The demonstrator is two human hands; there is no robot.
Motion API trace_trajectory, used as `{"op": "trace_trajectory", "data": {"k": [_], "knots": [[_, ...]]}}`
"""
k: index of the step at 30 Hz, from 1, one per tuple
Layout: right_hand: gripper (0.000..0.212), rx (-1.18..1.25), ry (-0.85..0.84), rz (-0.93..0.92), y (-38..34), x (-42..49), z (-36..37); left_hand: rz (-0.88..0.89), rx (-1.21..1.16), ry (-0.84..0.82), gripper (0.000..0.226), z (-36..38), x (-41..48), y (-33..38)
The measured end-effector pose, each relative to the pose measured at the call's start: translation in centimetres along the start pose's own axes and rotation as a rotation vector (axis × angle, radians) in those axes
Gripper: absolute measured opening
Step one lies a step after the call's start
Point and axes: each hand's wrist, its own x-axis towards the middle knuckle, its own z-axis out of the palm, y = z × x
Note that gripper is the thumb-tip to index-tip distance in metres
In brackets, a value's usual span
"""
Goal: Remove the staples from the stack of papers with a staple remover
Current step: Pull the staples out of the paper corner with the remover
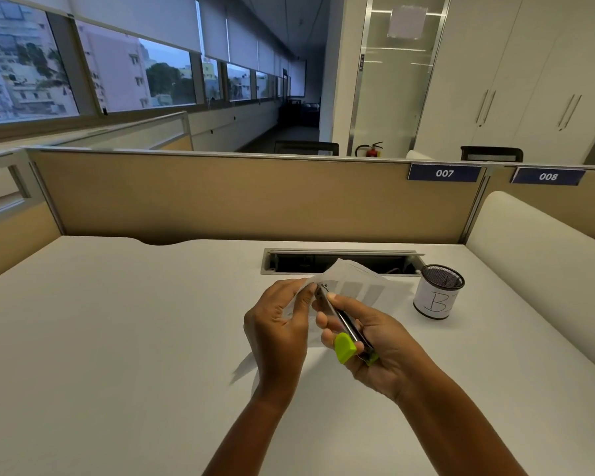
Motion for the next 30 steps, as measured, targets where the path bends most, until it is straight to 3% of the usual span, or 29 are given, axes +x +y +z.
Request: {"op": "trace_trajectory", "data": {"k": [4,8,12,16,22,30], "knots": [[0.041,-0.007,0.077,-0.035,0.9,0.7,-0.7,0.026,-0.096,0.002,0.022,0.5,0.2,1.6],[0.029,-0.211,0.033,-0.164,1.0,0.6,-1.0,-0.207,-0.195,0.002,0.040,0.8,0.4,1.5],[0.024,-0.385,-0.056,-0.267,0.0,-0.1,-1.3,-0.437,-0.262,-0.067,0.012,0.2,0.9,0.1],[0.025,-0.426,-0.143,-0.187,-0.6,-0.3,-0.8,-0.587,-0.358,-0.099,0.019,0.1,0.8,0.3],[0.034,-0.324,-0.197,-0.084,-0.4,-0.2,-0.8,-0.545,-0.397,-0.131,0.022,0.0,0.5,1.1],[0.030,-0.219,-0.204,-0.052,-0.5,-0.5,-0.6,-0.420,-0.424,-0.132,0.019,0.1,0.0,1.5]]}}
